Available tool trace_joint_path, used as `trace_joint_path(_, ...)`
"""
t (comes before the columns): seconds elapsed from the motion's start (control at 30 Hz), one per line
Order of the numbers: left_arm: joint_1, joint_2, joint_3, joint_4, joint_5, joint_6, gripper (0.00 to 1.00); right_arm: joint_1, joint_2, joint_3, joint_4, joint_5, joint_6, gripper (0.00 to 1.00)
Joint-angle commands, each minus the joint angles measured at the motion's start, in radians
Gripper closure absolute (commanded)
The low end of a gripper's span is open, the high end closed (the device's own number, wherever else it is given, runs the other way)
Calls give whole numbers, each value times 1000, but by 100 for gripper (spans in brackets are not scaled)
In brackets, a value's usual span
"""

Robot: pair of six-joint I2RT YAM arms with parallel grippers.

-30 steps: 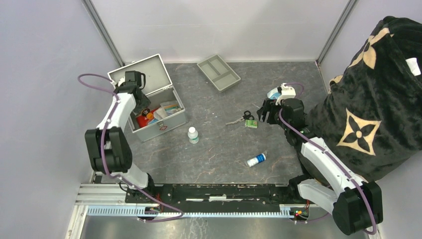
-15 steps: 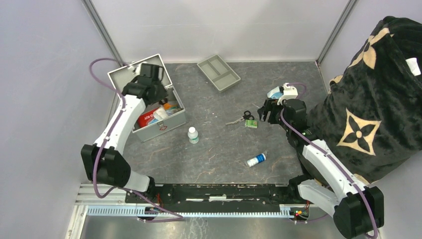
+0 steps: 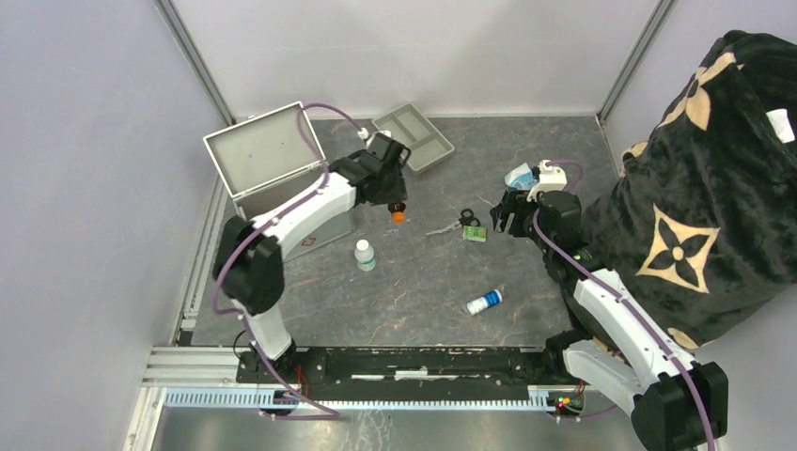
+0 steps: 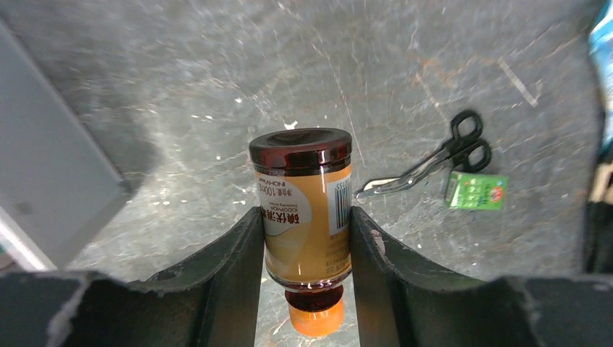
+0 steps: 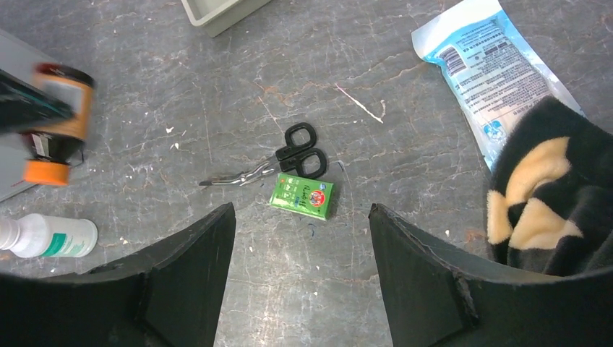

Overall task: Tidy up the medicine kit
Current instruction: Place the pill bottle at the center of the board.

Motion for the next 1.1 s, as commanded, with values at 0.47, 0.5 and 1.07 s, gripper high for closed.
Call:
trace_joint_path(0.47, -65, 228, -21, 92, 13, 32, 67, 2, 24, -1, 10, 18, -10, 25)
trace_joint_path(0.5, -66, 232, -25, 92, 9, 34, 67, 1, 28, -1, 11, 15, -10, 25)
trace_joint_path(1.07, -69, 177, -115, 70, -47, 37, 44, 2, 73, 26, 2, 91, -47, 24)
